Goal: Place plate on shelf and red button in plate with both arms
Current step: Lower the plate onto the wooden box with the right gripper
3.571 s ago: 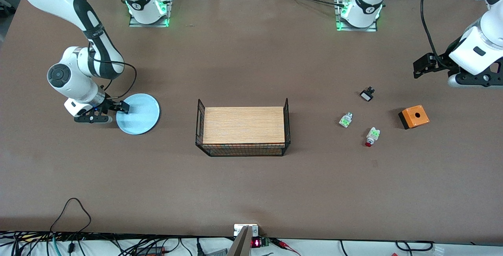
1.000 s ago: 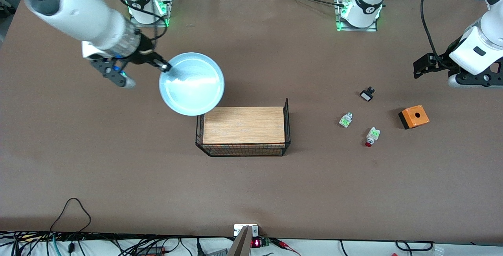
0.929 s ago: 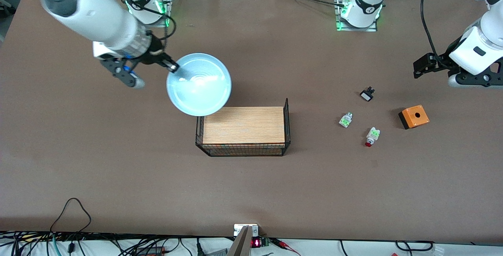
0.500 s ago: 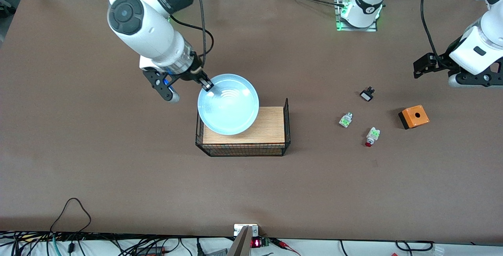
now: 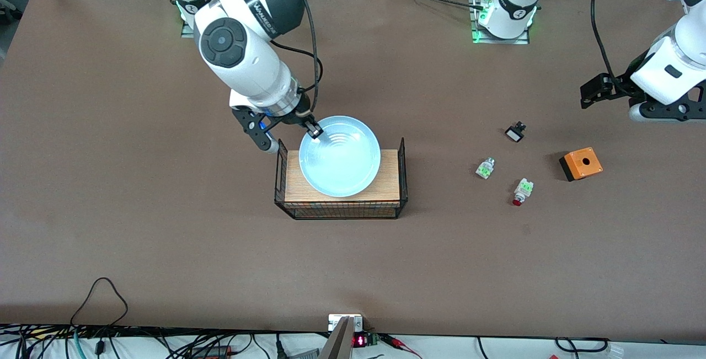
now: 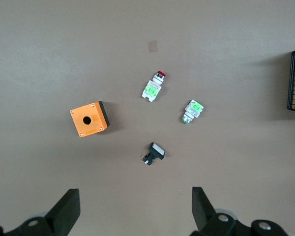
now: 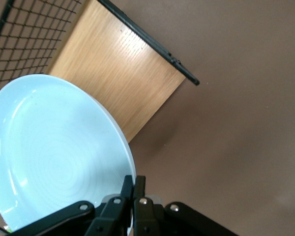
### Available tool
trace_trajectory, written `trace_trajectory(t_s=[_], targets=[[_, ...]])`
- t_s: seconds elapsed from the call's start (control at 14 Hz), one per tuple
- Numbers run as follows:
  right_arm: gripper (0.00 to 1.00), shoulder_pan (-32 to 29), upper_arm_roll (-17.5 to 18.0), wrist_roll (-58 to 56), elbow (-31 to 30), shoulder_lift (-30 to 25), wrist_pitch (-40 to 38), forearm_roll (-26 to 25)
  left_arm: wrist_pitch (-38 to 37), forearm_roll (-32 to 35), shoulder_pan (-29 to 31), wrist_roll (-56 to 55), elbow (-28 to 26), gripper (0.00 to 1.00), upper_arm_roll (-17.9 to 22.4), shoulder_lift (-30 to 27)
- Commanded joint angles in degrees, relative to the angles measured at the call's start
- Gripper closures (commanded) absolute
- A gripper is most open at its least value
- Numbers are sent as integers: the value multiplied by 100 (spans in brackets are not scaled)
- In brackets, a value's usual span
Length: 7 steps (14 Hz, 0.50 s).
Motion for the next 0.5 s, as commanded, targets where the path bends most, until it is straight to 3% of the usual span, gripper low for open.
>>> trace_trajectory(t_s=[0.0,0.43], targets=[[100,95,-75,25,123,165,107,47,-138,-92,6,34,97,0,11,-27],[100,16,-136,-389,9,305,152,-6,-138,-92,6,25,97,0,11,-27]])
